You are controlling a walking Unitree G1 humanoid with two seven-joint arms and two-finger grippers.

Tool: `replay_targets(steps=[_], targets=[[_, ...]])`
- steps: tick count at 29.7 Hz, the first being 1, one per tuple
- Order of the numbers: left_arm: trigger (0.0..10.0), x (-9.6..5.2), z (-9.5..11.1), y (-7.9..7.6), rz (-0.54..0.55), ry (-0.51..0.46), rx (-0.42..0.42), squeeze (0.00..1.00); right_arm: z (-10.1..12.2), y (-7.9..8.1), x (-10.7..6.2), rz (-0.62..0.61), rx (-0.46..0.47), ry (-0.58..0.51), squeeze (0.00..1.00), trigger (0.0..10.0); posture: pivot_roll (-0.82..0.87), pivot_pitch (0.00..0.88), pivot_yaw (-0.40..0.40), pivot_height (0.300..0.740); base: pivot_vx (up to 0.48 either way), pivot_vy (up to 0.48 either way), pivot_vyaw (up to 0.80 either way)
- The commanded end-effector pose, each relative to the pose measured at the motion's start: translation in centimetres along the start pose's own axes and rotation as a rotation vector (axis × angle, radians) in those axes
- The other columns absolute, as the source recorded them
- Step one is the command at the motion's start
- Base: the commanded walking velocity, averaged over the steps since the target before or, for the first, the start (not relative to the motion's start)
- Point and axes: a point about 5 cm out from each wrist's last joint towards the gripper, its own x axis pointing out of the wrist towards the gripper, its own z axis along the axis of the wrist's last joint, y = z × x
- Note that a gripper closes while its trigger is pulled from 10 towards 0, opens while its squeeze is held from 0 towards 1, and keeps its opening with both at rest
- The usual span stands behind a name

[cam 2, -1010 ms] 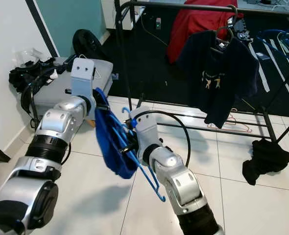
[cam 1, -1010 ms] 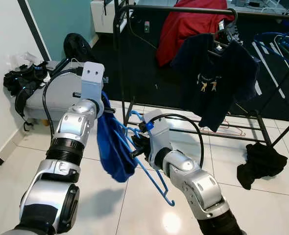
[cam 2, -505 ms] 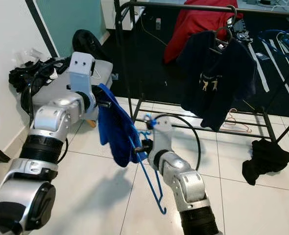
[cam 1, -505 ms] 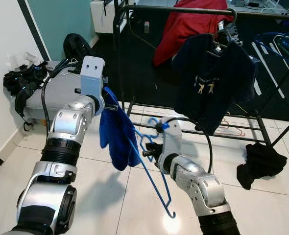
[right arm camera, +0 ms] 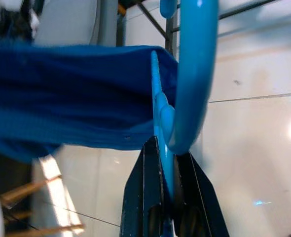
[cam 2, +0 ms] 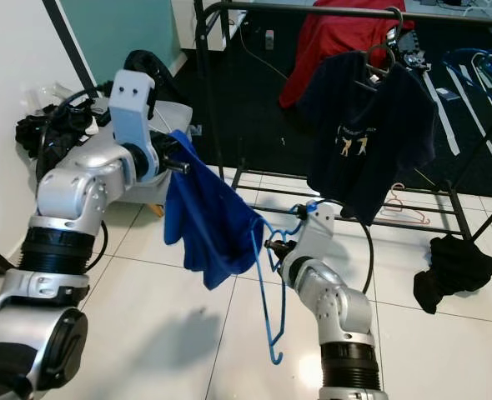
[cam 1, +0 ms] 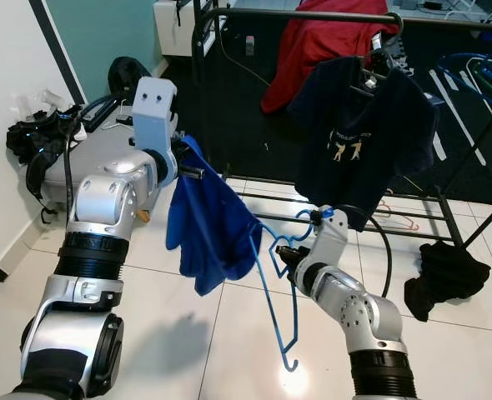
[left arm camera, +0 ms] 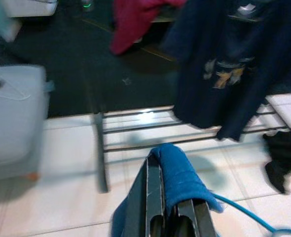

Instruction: Hang hanger

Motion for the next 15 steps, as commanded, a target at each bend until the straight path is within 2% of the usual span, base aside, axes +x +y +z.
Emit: replay_targets(steps=[1,2,3,5,6,7,8,9,11,15], targets=[[10.0,-0.7,0.3,-0.4,-0.071,-0.013,-0.004,0.00,-0.2,-0.5,0.1,-0.007,0.085,0.010,0.00,10.0,0.00,0.222,0.064,0.740,0.000,0.000,0.00],[10.0,-0.7,0.3,-0.4,-0.071,-0.013,-0.004,0.00,-0.2,-0.5,0.1,-0.007,0.085,0.010,0.00,10.0,0.00,0.222,0.064,0.740,0.000,0.000,0.00],[10.0,-1.2,0.1,-1.5,-0.168,-0.009,0.000,0.00,-0.1,-0.6,0.1,0.001,0.143,0.011,0.00,10.0,0.00,0.222,0.064,0.740,0.000,0.000,0.00],[10.0,-1.2,0.1,-1.5,-0.168,-0.009,0.000,0.00,-0.1,-0.6,0.1,0.001,0.143,0.011,0.00,10.0,0.00,0.222,0.064,0.740,0.000,0.000,0.00],[10.0,-1.8,-0.4,-2.8,-0.265,-0.012,0.045,0.00,0.0,-0.4,0.2,0.022,0.198,0.018,0.00,10.0,0.00,0.222,0.067,0.740,0.000,0.000,0.00],[10.0,-2.2,-1.1,-3.8,-0.308,-0.008,0.085,0.00,-0.1,0.1,0.2,0.065,0.219,0.034,0.00,10.0,0.01,0.222,0.067,0.740,0.000,0.000,0.00],[10.0,-2.2,-1.1,-3.8,-0.308,-0.008,0.085,0.00,-0.1,0.1,0.2,0.065,0.219,0.034,0.00,10.0,0.01,0.222,0.067,0.740,0.000,0.000,0.00],[10.0,-2.2,-2.1,-5.0,-0.292,0.000,0.132,0.00,-0.4,1.1,0.1,0.142,0.127,0.079,0.00,10.0,0.01,0.222,0.062,0.740,0.000,0.000,0.00],[10.0,-1.9,-2.3,-5.3,-0.256,-0.005,0.134,0.00,-0.6,1.5,0.0,0.164,0.046,0.104,0.00,10.0,0.00,0.221,0.061,0.740,0.000,0.000,0.00],[10.0,-0.9,-1.9,-4.8,-0.137,-0.036,0.146,0.00,-1.2,1.6,-0.2,0.179,0.033,0.145,0.00,10.0,0.00,0.219,0.055,0.740,0.000,0.000,0.00]])
